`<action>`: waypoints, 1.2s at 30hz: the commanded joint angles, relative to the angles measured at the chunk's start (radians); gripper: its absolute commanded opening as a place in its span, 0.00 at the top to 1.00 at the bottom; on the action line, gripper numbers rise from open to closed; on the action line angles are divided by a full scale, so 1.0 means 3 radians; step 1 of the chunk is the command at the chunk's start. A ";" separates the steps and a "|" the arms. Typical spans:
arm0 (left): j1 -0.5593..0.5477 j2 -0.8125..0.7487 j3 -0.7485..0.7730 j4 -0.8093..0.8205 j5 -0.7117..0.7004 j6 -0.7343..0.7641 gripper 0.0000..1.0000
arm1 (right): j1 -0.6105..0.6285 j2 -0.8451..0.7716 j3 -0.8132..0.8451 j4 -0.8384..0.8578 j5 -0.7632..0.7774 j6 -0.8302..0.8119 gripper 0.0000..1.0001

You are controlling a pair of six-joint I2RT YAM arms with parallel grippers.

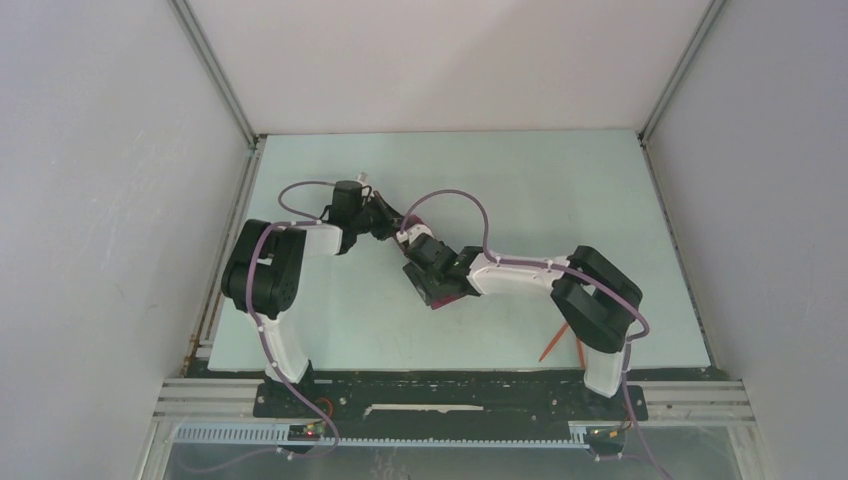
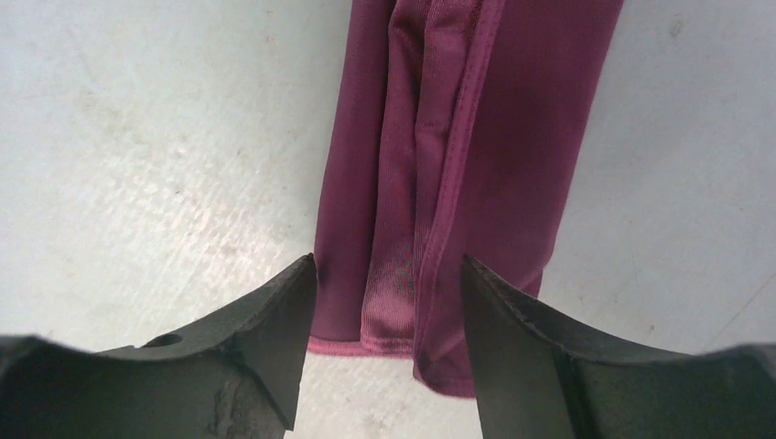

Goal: Fold the napkin into a case and place the utensils inside
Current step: Smooth out the smaller rectangle-folded napkin at the center of the board.

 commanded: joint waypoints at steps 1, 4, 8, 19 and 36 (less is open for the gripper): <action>0.0017 -0.0065 0.0111 -0.0025 -0.0017 0.0100 1.00 | -0.0024 -0.0416 0.0062 -0.0048 -0.0099 0.0050 0.32; 0.0019 -0.0070 0.0114 -0.0031 -0.0020 0.0100 1.00 | -0.0104 -0.0447 0.0013 -0.0005 -0.0185 0.0072 0.32; 0.0019 -0.0063 0.0112 -0.0032 -0.0021 0.0102 1.00 | -0.0192 -0.0330 0.0007 0.0008 -0.0285 0.0079 0.43; 0.0019 -0.0046 0.0112 -0.0037 -0.0022 0.0105 1.00 | -0.0156 -0.0045 0.0003 0.0089 -0.0167 -0.0059 0.47; 0.0017 -0.0046 0.0132 -0.0092 -0.0038 0.0139 1.00 | -0.0179 0.0170 0.0005 0.0150 -0.0082 -0.0050 0.52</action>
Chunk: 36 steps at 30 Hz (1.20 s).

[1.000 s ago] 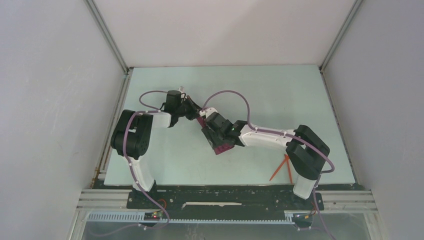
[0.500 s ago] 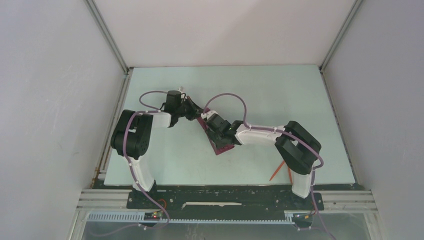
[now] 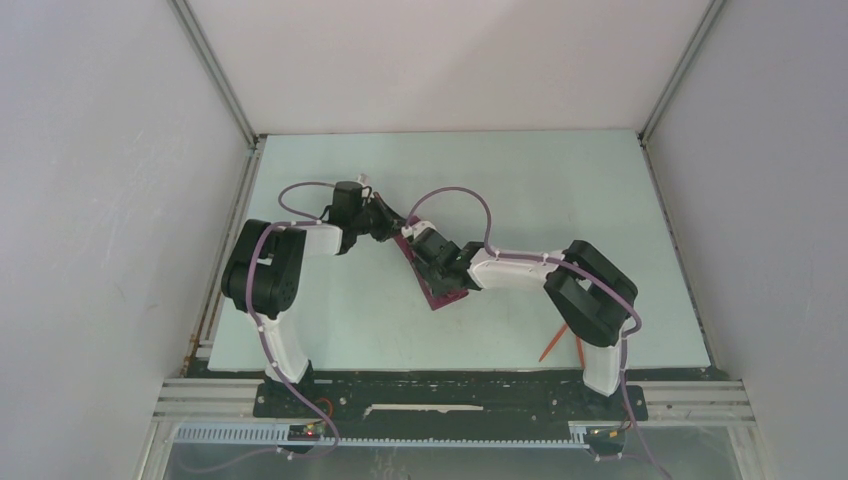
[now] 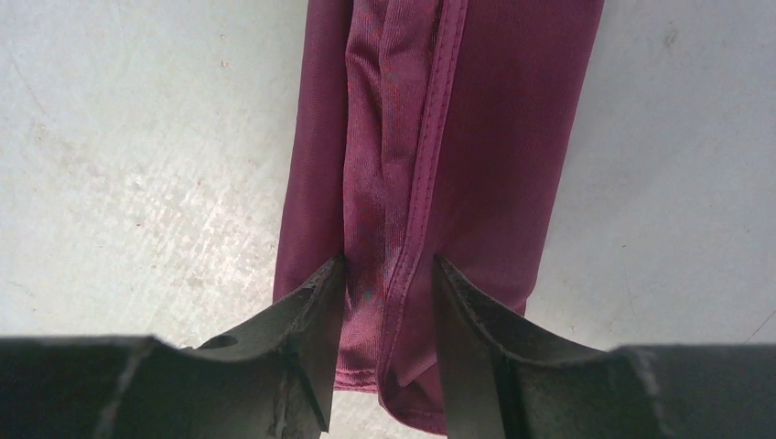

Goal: Fold the napkin into a case and place the utensils inside
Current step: Smooth out the smaller rectangle-folded napkin at the center of the board.

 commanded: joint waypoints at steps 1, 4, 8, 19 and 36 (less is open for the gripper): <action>0.0019 -0.0046 0.0144 -0.0037 -0.0026 0.0107 1.00 | -0.0005 0.0113 0.0006 0.0074 0.0084 -0.0024 0.54; 0.0018 -0.0064 0.0162 -0.0084 -0.0034 0.0126 0.95 | 0.0003 0.0075 0.0004 0.0069 0.0105 -0.0034 0.73; 0.0019 -0.0144 0.0172 -0.0209 -0.0078 0.0172 0.72 | -0.0004 -0.0078 0.0006 0.0015 0.0098 -0.0031 0.96; 0.0233 -0.1170 -0.0501 -0.0879 -0.0639 0.0262 0.27 | -0.0178 -0.0337 0.0008 -0.0068 -0.0299 0.0118 1.00; -0.0742 -0.0707 -0.1562 0.0739 -0.0009 -0.0846 0.78 | -0.0231 -0.0402 0.0053 -0.0187 -0.0660 0.0480 1.00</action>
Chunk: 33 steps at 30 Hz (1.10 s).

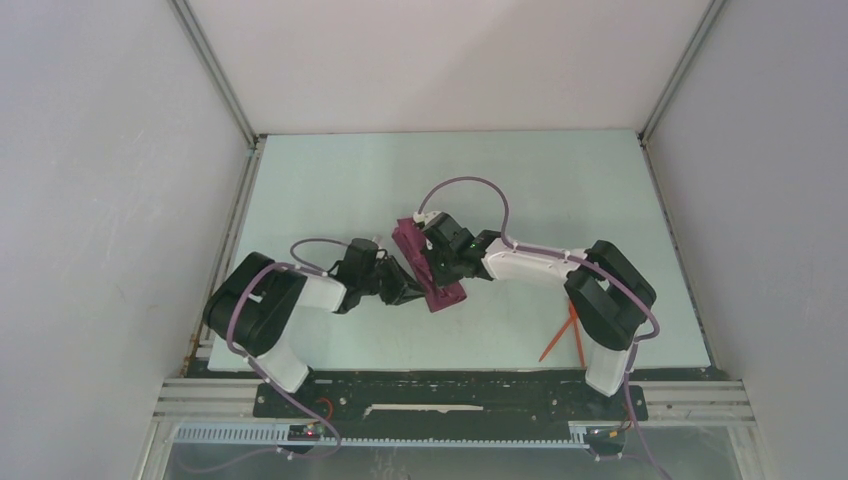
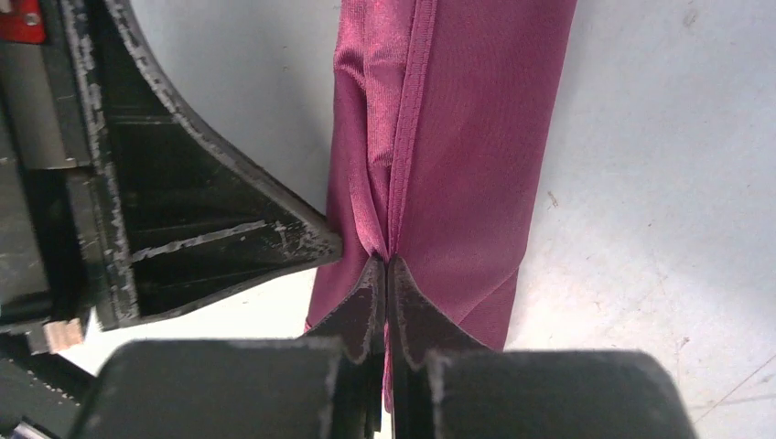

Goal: Fold the napkin into a case and place the utensils inside
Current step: Smooth out the smaller rectangle-folded napkin at the center of the board.

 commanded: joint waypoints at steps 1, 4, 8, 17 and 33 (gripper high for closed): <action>-0.0041 0.0166 -0.0039 0.0580 0.0066 -0.0334 0.79 | -0.0009 -0.0139 0.0055 -0.0078 -0.0141 0.0243 1.00; -0.0095 0.0251 -0.0073 0.0683 0.0068 -0.0394 0.81 | -0.0009 -0.0093 0.0084 -0.0070 -0.0202 0.0370 1.00; -0.0096 0.0236 -0.0136 0.0715 0.0049 -0.0399 0.82 | -0.0013 0.0013 0.0133 -0.0063 -0.0260 0.0536 1.00; -0.0097 0.0133 -0.0194 0.0679 0.0006 -0.0358 0.82 | -0.0036 0.0231 0.0157 -0.0020 -0.0273 0.0827 1.00; 0.0659 -0.1032 0.0229 -0.0899 -0.0193 0.0676 0.58 | -0.0189 -0.0212 -0.0323 0.0719 -0.0930 0.0645 0.50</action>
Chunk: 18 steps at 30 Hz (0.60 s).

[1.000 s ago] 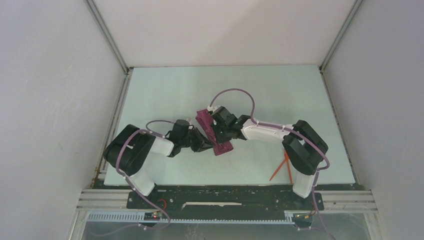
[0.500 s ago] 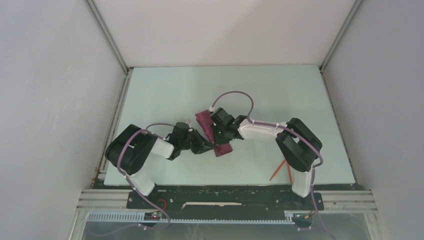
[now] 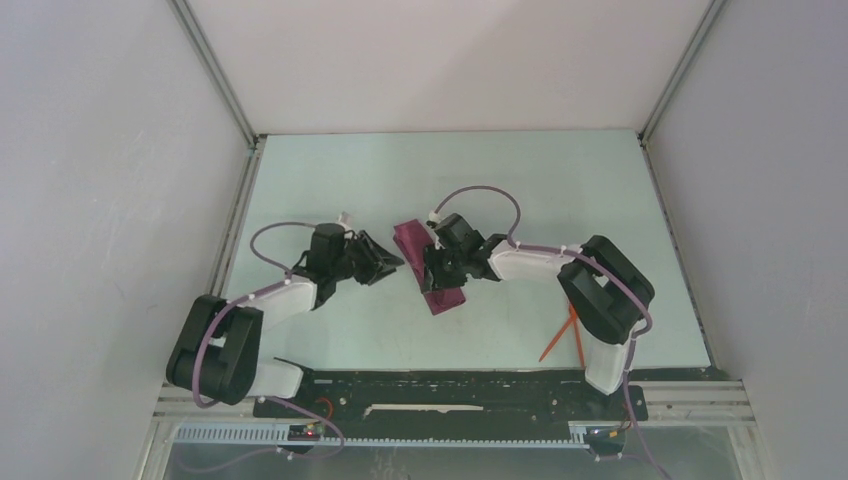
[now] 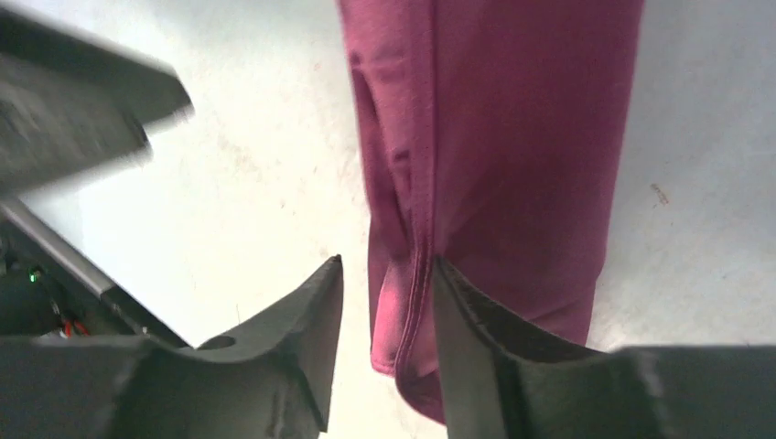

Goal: Fold the napkin into a case and place the utensils inside
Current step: Smooth out the smaller rectangle-folded napkin at the center of the board.

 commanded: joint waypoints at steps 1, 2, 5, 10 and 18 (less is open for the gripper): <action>0.0200 -0.0216 0.0274 -0.0443 -0.0060 0.0396 0.58 | 0.0013 -0.0405 -0.0035 0.0249 -0.0158 -0.0266 0.47; 0.0241 -0.0235 0.0295 -0.0474 -0.0061 0.0414 0.58 | 0.0007 -0.0460 -0.0032 0.0301 -0.0131 -0.0305 0.44; 0.0332 -0.0282 0.0299 -0.0521 -0.0036 0.0444 0.59 | -0.0070 -0.0465 0.0104 0.0357 -0.0035 -0.0408 0.37; 0.0423 -0.0374 0.0205 -0.0570 0.0011 0.0481 0.60 | -0.0241 -0.0156 0.0496 0.0407 0.0075 -0.0480 0.30; 0.0459 -0.0537 0.0064 -0.0597 0.0041 0.0502 0.60 | -0.0346 0.0547 0.1360 0.0202 0.0159 -0.0528 0.32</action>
